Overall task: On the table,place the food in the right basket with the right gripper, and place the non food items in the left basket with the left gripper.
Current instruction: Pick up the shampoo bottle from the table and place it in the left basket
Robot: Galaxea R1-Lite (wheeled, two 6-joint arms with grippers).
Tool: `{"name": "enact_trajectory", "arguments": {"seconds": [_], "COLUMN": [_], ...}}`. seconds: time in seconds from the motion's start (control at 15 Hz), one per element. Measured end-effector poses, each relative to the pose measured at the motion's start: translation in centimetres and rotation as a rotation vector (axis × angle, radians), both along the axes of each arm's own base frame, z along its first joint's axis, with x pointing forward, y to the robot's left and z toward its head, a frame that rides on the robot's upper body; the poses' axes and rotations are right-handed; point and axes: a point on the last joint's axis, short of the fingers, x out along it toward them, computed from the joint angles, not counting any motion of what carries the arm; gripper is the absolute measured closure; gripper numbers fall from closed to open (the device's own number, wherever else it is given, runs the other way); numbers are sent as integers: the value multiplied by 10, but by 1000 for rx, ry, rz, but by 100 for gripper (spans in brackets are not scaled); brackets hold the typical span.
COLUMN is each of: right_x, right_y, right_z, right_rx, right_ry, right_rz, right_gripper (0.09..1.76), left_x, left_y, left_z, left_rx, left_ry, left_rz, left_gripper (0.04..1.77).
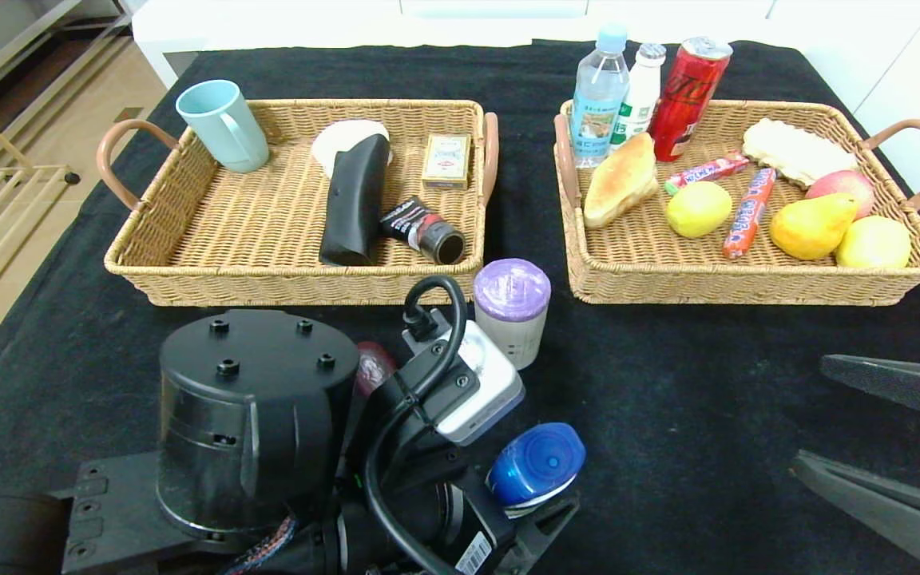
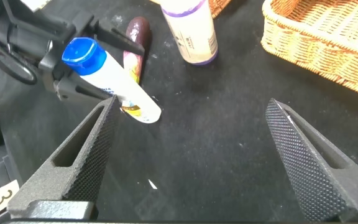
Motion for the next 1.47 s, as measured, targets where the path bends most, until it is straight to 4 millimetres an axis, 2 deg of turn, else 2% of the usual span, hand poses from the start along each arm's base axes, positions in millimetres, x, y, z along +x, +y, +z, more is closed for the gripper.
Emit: {"name": "enact_trajectory", "arguments": {"seconds": [0.2, 0.4, 0.67, 0.73, 1.47], "right_x": [0, 0, 0, 0, 0], "right_y": [0, 0, 0, 0, 0], "right_z": [0, 0, 0, 0, 0], "right_rx": [-1, -2, -1, -1, 0], "right_ry": [1, 2, 1, 2, 0], "right_rz": [0, 0, 0, -1, -2], "right_gripper": [14, 14, 14, 14, 14], "left_x": [0, 0, -1, -1, -1], "left_y": [-2, -3, -3, -3, -3], "left_z": [0, -1, -2, -2, -4], "left_rx": [-2, 0, 3, 4, 8], "left_ry": [-1, 1, 4, 5, 9], "left_rz": [-4, -9, -12, -12, -11], "left_gripper": [9, 57, 103, 121, 121]}}
